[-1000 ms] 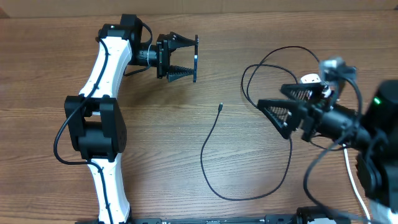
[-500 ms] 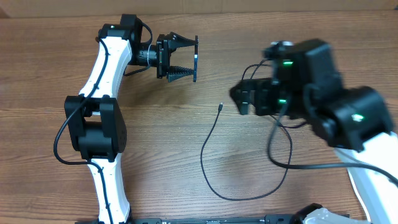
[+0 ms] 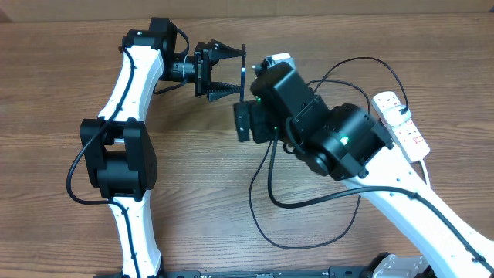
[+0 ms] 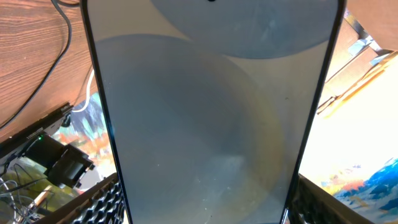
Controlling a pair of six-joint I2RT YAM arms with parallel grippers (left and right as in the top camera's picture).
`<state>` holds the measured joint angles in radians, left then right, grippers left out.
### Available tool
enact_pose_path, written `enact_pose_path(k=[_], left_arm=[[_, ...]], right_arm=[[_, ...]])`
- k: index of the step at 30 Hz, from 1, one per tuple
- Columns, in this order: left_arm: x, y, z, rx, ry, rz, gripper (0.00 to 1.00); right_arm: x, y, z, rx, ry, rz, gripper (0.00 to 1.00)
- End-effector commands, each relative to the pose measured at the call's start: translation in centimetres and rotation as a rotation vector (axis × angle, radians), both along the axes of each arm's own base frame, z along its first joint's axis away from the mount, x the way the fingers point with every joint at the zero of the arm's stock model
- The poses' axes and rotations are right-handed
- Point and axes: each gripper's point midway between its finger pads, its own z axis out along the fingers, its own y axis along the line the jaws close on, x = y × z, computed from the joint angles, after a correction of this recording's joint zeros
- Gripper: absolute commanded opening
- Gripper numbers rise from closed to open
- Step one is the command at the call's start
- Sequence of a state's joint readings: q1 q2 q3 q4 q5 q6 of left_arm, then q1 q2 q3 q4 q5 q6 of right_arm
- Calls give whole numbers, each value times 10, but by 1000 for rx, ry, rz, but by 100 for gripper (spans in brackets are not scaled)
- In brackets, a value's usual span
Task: Plug charger to phone and switch on socket
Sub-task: 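Raise the right arm and swing its gripper toward the held phone, then close the right gripper on the phone's edge beside the left gripper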
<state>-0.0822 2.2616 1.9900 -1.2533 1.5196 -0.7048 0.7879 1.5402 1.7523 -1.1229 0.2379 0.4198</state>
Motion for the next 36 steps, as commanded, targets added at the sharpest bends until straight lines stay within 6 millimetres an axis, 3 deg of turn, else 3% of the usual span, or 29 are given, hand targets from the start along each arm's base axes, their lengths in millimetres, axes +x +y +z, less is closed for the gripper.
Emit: enact_pose_path(k=[1, 5, 8, 15, 19, 28, 36], left_arm=[[5, 4, 15, -62, -10, 7, 71], [4, 4, 15, -61, -4, 7, 71], [4, 4, 15, -61, -4, 7, 72], [4, 4, 15, -61, -4, 7, 72], [4, 4, 15, -61, -4, 7, 72], [4, 4, 15, -62, -5, 7, 72], [4, 4, 15, -60, -5, 7, 72]], right_arm=[[10, 3, 28, 98, -71, -75, 100], [21, 17, 48, 193, -136, -70, 100], [27, 17, 50, 204, -153, -82, 100], [45, 9, 32, 148, -158, -197, 99], [51, 16, 20, 131, -146, -197, 100], [71, 22, -13, 62, -135, -254, 86], [80, 22, -29, 13, -140, -283, 76]])
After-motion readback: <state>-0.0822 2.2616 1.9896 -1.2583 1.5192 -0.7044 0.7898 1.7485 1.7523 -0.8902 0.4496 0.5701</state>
